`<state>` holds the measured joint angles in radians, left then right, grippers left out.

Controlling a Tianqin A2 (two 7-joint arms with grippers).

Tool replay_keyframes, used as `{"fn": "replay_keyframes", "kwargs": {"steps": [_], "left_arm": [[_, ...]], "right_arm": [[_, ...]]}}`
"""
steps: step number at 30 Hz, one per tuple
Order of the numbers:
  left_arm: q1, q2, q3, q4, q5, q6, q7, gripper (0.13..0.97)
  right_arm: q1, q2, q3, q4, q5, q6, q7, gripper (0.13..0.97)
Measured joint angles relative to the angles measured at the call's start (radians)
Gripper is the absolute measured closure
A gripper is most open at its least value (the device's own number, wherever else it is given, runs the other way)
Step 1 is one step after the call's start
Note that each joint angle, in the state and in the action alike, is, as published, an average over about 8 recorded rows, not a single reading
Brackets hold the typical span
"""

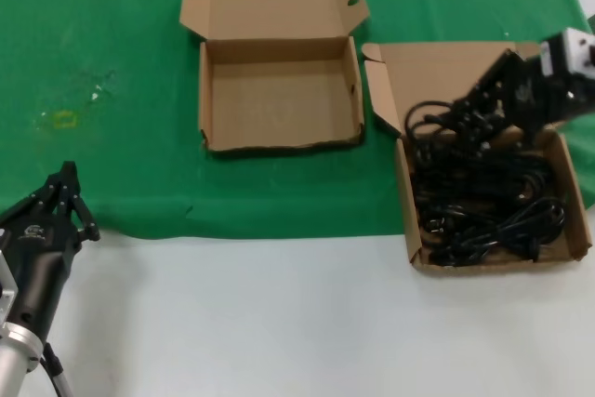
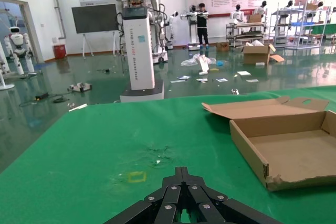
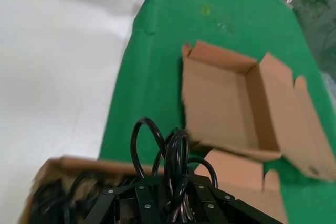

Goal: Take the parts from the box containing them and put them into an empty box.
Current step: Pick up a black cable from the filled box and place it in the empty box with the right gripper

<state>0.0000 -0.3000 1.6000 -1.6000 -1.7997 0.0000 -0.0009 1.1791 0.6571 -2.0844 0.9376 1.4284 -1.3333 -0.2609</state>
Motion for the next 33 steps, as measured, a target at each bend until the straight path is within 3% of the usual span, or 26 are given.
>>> {"fn": "replay_keyframes", "kwargs": {"steps": [11,25,33], "left_arm": [[0.0,0.0,0.0,0.0,0.0,0.0,0.0,0.953],[0.0,0.0,0.0,0.0,0.0,0.0,0.0,0.953],[0.0,0.0,0.0,0.0,0.0,0.0,0.0,0.953]], "right_arm": [[0.168,-0.196,-0.043,-0.208,-0.03,0.041,-0.051,0.921],[0.394,-0.537,-0.031,-0.792,-0.037,0.232,-0.287,0.922],[0.401,-0.627,-0.017,-0.901,-0.034,0.361,-0.327,0.922]]}}
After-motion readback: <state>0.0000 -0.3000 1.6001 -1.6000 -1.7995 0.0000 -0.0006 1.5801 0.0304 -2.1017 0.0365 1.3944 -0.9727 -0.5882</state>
